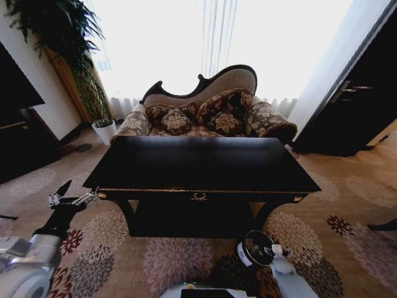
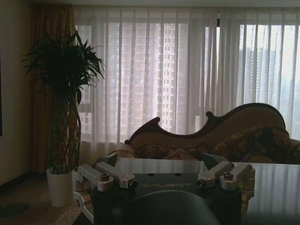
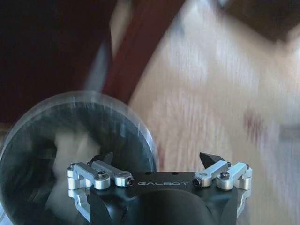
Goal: Move to the front of the table and place the trash on the table into the trash bin.
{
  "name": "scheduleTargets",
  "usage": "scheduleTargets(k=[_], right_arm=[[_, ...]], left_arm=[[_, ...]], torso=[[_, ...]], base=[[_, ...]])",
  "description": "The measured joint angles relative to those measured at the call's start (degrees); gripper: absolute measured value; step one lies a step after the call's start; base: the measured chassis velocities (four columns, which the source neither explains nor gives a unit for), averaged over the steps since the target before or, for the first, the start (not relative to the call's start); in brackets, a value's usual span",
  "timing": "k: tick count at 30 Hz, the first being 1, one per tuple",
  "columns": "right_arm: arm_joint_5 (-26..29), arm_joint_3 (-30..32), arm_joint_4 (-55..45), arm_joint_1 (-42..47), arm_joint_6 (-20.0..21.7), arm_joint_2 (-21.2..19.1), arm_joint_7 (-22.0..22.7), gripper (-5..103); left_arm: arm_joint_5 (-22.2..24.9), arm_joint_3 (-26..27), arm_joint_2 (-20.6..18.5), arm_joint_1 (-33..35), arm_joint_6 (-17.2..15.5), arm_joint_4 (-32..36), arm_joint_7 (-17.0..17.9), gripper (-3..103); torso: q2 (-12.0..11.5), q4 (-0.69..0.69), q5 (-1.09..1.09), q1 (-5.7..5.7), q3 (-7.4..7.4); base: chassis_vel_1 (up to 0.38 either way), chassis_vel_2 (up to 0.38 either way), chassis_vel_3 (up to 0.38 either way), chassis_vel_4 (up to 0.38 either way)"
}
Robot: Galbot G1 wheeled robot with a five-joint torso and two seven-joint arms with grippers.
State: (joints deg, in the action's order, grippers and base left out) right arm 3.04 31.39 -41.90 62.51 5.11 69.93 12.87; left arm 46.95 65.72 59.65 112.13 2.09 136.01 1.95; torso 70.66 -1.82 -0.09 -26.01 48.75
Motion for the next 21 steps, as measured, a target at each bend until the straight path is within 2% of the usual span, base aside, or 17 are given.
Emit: scheduleTargets(k=[1,2,3,4,6,8,9,10,11,13,15,17,20,21], right_arm=[[-3.82,0.89,0.61,-0.01,-3.49,0.5,-0.23,100],[-3.4,0.86,0.17,0.26,-4.91,0.62,-0.48,100],[-0.52,0.56,-1.58,1.49,-3.79,0.82,-0.86,100],[0.12,0.53,-1.98,2.16,-4.41,0.9,-1.24,100],[1.33,0.53,-2.67,3.39,-5.96,0.8,-2.09,100],[8.4,0.28,-6.58,7.17,-8.4,0.02,-4.93,100],[8.4,0.28,-6.58,7.17,-8.4,0.02,-4.93,100],[10.73,0.26,-8.17,8.75,-9.93,-0.11,-6.44,100],[14.04,0.55,-11.65,12.15,-13.99,-0.19,-9.69,100],[18.49,1.51,-17.28,16.63,-18.49,0.14,-13.49,100],[19.61,1.85,-19.16,17.89,-19.39,0.31,-14.25,100],[24.09,3.21,-27.54,22.66,-21.56,1.35,-15.13,100],[27.01,5.81,-36.98,27.85,-22.02,3.06,-14.6,100],[27.01,5.81,-36.98,27.85,-22.02,3.06,-14.6,100]], left_arm=[[0.0,0.0,-0.01,0.01,-0.01,-0.01,0.07,100],[0.0,0.01,-0.01,0.0,0.01,0.0,0.01,100],[0.0,0.0,0.0,0.0,0.0,0.0,0.02,100],[0.0,0.0,-0.01,0.0,0.0,0.0,0.01,100],[0.0,0.0,0.0,0.0,0.0,0.0,0.05,100],[0.0,0.0,0.0,0.0,0.0,-0.01,0.03,100],[0.0,0.0,0.0,0.0,0.0,-0.01,0.03,100],[0.0,0.0,0.0,0.0,0.0,-0.01,0.03,100],[0.0,0.0,-0.01,0.0,0.0,0.0,0.03,100],[0.0,0.0,0.0,0.0,0.0,0.0,0.02,100],[0.0,0.01,-0.01,0.0,0.0,0.0,0.02,100],[0.0,0.0,0.0,0.0,0.0,-0.01,0.02,100],[0.0,0.0,0.0,0.0,-0.01,-0.01,0.02,100],[0.0,0.0,0.0,0.0,-0.01,-0.01,0.02,100]], torso=[[0.0,-0.12,0.1,0.0,0.01],[0.0,-0.01,0.07,0.0,0.0],[0.0,-0.01,0.03,0.0,-0.01],[0.0,-0.02,0.11,0.0,-0.01],[0.0,-0.03,0.12,0.0,0.0],[0.0,-0.03,0.04,0.0,0.0],[0.0,-0.03,0.04,0.0,0.0],[0.0,-0.04,0.03,0.0,0.0],[0.0,-0.06,0.1,0.0,0.0],[0.0,-0.06,0.06,0.01,-0.01],[0.0,-0.05,0.07,0.01,-0.01],[0.0,-0.04,0.07,0.01,0.0],[0.0,-0.02,0.04,0.01,-0.01],[0.0,-0.02,0.04,0.01,-0.01]], base=[[0.0,0.0,0.0,0.0],[0.0,0.0,0.0,0.0],[0.0,0.0,0.0,0.0],[0.0,0.0,0.0,0.0],[0.0,0.0,0.0,0.0],[0.0,0.0,0.0,0.0],[0.0,0.0,0.0,0.0],[0.0,0.0,0.0,0.0],[0.0,0.0,0.0,0.0],[0.0,0.0,0.0,0.0],[0.0,0.0,0.0,0.0],[0.0,0.0,0.0,0.0],[0.0,0.0,0.0,0.0],[0.0,0.0,0.0,0.0]])
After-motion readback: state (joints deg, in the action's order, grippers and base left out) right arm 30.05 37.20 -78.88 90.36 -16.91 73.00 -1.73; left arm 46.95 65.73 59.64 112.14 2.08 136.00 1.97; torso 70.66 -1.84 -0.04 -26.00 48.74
